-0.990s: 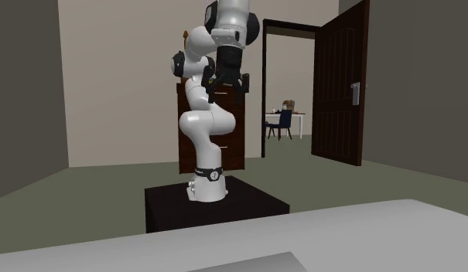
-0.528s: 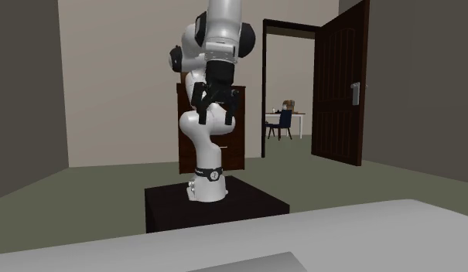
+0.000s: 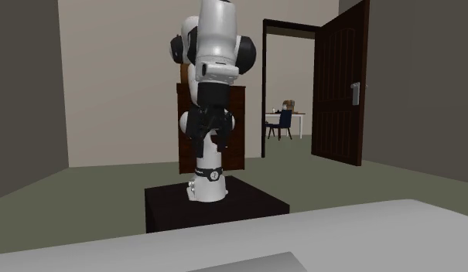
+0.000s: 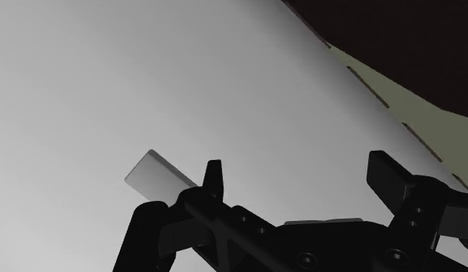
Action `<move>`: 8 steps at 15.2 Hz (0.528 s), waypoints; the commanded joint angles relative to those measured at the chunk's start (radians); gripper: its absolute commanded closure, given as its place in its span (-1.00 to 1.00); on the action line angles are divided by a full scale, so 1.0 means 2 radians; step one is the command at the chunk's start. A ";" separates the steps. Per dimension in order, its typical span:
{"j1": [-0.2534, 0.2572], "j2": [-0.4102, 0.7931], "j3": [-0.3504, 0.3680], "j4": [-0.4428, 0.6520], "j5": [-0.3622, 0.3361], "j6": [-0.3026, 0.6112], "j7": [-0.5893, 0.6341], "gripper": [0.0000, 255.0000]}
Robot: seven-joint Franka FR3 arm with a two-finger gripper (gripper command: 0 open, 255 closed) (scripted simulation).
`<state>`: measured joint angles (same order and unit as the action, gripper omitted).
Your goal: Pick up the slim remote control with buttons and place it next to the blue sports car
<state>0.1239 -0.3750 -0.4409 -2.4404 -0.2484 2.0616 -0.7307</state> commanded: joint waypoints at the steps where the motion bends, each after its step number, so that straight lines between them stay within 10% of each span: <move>1: 0.011 0.040 -0.020 0.013 0.010 0.032 -0.050 -1.00; 8: 0.044 0.195 -0.059 0.080 0.107 0.119 -0.236 -1.00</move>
<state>0.2058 -0.0301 -0.5533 -2.2966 -0.0687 2.2733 -1.1412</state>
